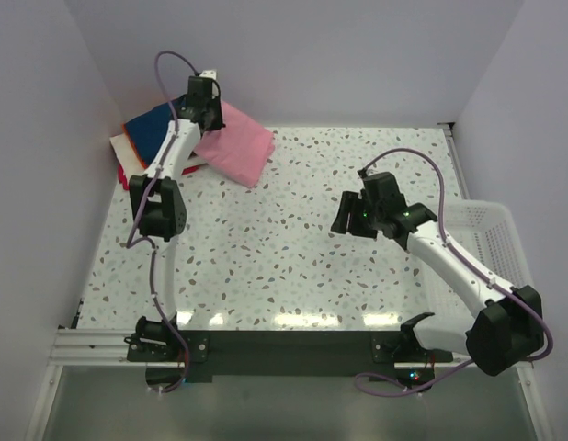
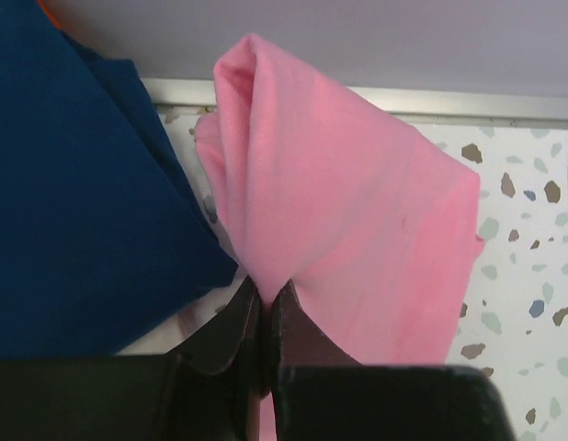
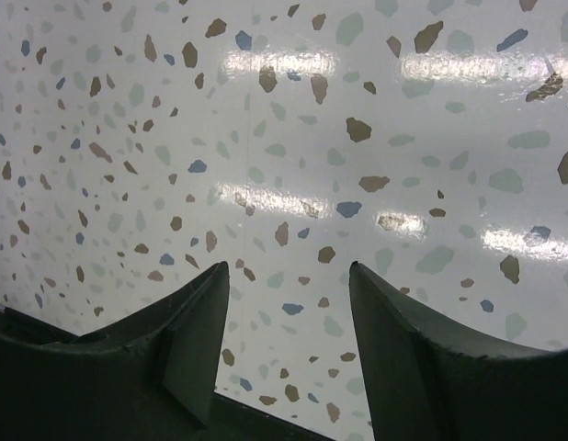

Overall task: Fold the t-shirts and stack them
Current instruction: Neatly place the folded tshirt to the corner

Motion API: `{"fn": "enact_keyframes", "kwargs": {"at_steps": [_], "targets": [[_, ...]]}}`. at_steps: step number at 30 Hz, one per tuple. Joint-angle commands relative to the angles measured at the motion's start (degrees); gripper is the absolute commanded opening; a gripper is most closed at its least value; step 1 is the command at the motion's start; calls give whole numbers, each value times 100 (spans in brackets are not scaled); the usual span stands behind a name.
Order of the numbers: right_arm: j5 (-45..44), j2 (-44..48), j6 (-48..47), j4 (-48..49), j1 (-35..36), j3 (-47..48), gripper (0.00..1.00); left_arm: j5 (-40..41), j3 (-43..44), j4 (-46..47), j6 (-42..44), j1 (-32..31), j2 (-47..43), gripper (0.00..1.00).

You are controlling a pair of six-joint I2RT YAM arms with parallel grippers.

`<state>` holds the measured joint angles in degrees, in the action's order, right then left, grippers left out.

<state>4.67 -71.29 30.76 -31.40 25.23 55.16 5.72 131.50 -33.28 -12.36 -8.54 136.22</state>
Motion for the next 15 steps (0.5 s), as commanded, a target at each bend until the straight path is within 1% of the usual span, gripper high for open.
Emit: {"fn": "enact_keyframes", "kwargs": {"at_steps": [1,8,13,15], "targets": [[70,290,-176,-323,25,13,59,-246,630,787,173,246,-17,0],[43,387,-150,-429,25,65,59,-457,754,1367,41,467,-157,0],[-18,405,-132,-472,25,109,59,-545,859,1613,-152,624,-280,0],[-53,388,-132,-464,34,109,59,-703,886,1728,-205,677,-342,0]]}}
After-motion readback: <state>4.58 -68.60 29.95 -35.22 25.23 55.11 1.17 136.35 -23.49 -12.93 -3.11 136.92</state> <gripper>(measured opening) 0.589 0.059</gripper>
